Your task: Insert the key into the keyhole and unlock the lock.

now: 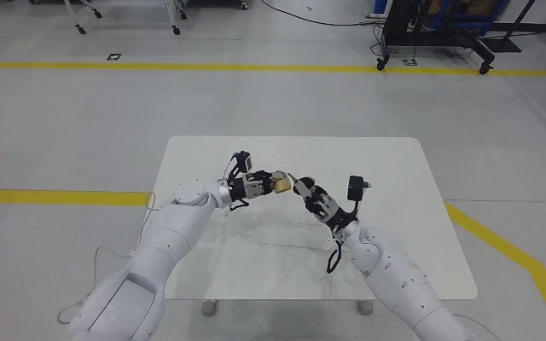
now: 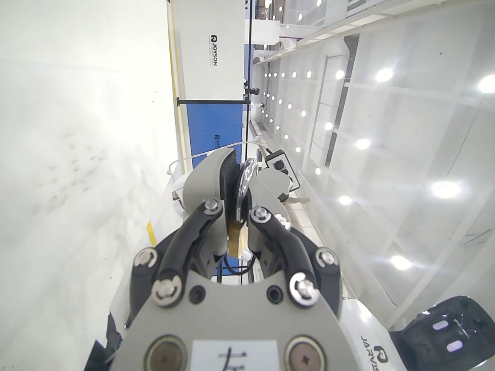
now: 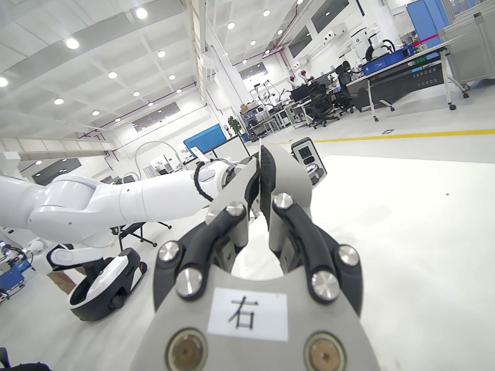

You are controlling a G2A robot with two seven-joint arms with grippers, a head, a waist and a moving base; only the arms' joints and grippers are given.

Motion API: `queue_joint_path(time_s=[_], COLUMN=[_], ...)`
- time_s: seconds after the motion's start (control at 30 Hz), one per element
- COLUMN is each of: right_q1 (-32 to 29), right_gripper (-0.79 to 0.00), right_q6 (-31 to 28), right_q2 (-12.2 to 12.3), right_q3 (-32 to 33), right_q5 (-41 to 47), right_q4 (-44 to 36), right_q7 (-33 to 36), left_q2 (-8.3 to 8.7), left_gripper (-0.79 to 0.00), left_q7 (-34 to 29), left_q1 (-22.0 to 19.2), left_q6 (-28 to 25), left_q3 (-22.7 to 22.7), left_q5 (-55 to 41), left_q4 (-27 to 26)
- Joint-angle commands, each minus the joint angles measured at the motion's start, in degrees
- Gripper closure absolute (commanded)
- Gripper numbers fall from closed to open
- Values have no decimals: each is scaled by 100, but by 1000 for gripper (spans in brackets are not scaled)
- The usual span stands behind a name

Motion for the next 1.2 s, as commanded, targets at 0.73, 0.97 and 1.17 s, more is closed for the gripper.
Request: queue_joint_path(time_s=[0.73, 0.97, 1.17], right_q1=[-477, -370, -615], right_gripper=[0, 0, 0], right_q6=[1580, 1266, 1277], right_q2=[168, 406, 702], right_q3=[587, 878, 1101], right_q5=[-1161, -4286, -7452], right_q4=[-1036, -1478, -2591], right_q7=[834, 301, 418], left_q2=[-166, -59, 16], left_gripper=[0, 0, 0], left_q7=[264, 456, 562], left_q1=[-160, -60, 58], left_q6=[406, 1072, 1339], left_q3=[132, 158, 42], left_q5=[283, 834, 943], left_q4=[283, -78, -354])
